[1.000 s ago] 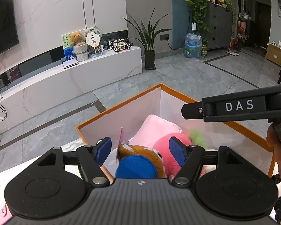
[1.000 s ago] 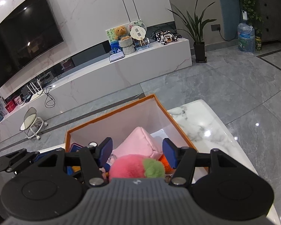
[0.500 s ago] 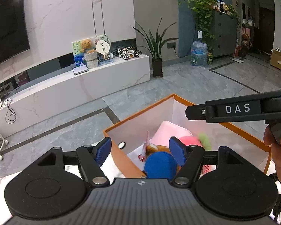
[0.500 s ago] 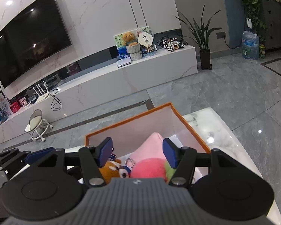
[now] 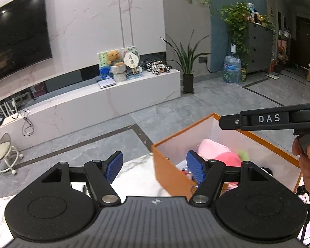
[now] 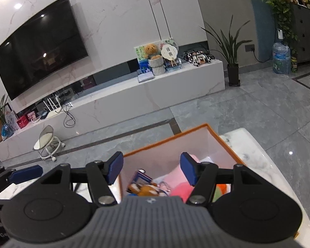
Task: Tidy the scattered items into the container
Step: 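Withdraw both open tools up out of the orange box, then move both open tools back over the items on the table, then lower the left tool onto the photo-card book while the right tool lowers onto the black box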
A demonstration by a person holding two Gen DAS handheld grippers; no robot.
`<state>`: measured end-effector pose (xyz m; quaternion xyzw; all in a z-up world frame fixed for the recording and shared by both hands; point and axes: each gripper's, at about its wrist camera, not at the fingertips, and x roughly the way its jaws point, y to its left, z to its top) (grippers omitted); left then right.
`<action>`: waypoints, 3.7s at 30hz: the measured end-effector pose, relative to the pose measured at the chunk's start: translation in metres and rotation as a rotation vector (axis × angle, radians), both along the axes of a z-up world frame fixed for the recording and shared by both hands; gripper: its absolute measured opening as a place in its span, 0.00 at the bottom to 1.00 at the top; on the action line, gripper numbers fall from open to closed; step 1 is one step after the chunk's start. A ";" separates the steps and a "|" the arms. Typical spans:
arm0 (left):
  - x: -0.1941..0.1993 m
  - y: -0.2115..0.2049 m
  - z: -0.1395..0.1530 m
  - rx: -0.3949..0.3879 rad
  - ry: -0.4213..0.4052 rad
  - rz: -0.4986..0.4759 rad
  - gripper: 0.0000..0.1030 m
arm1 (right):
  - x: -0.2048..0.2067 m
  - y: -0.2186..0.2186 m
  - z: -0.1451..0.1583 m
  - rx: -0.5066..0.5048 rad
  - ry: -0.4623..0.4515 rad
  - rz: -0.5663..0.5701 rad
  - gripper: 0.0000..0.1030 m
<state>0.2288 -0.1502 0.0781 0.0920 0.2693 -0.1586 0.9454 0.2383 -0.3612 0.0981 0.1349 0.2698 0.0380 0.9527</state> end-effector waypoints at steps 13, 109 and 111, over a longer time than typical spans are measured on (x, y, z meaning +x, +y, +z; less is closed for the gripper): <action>-0.047 0.100 0.042 -0.032 -0.109 0.145 0.85 | -0.013 0.056 0.019 -0.010 -0.074 0.082 0.65; -0.089 0.249 -0.151 -0.105 0.442 0.356 0.89 | -0.031 0.302 -0.143 -0.377 0.202 0.651 0.96; -0.087 0.251 -0.151 -0.089 0.443 0.356 0.87 | -0.032 0.302 -0.144 -0.384 0.204 0.655 0.97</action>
